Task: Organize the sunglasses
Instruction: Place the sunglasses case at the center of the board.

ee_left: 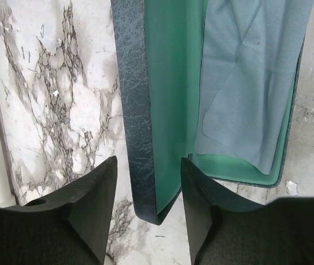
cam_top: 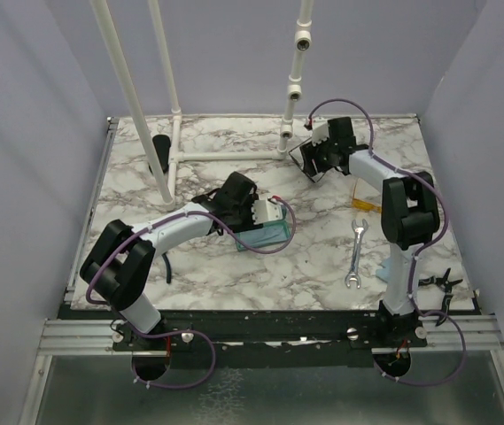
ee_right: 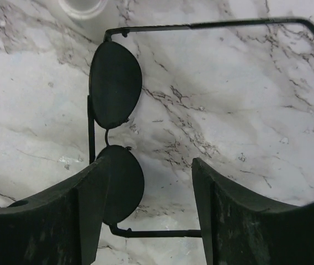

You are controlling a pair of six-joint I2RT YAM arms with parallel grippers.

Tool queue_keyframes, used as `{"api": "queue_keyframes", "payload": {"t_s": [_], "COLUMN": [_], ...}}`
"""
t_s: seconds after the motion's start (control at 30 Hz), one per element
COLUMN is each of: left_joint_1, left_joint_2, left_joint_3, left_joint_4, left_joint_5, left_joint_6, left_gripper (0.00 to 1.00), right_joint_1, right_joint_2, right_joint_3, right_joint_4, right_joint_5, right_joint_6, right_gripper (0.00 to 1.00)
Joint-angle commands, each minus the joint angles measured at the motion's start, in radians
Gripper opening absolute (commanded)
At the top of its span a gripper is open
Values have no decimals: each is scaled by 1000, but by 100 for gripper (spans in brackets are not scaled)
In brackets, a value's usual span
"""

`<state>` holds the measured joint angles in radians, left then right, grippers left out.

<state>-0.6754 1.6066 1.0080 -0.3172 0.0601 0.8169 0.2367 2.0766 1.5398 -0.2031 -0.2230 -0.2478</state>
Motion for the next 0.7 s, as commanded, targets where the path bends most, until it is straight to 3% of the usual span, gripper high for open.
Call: {"api": "queue_keyframes", "payload": {"t_s": [0.0, 0.13, 0.3, 0.47, 0.67], "left_joint_1": [3, 2, 3, 3, 2], "left_joint_2": [9, 5, -3, -7, -25], "left_joint_3": [42, 66, 79, 103, 196], "left_joint_4": [-43, -68, -98, -135, -241], "left_joint_5": [40, 53, 71, 74, 157], "left_joint_6": [-11, -16, -20, -15, -42], "left_gripper": [52, 55, 55, 56, 60], "right_joint_1": [15, 18, 19, 20, 23], "right_joint_2": [35, 49, 26, -13, -105], "right_joint_3": [-3, -16, -36, 3, -25], "right_joint_4": [-68, -39, -12, -47, -60], "right_joint_5": [-33, -19, -21, 98, 286], "right_joint_6": [-67, -66, -53, -17, 50], "right_gripper": [63, 57, 57, 58, 68]}}
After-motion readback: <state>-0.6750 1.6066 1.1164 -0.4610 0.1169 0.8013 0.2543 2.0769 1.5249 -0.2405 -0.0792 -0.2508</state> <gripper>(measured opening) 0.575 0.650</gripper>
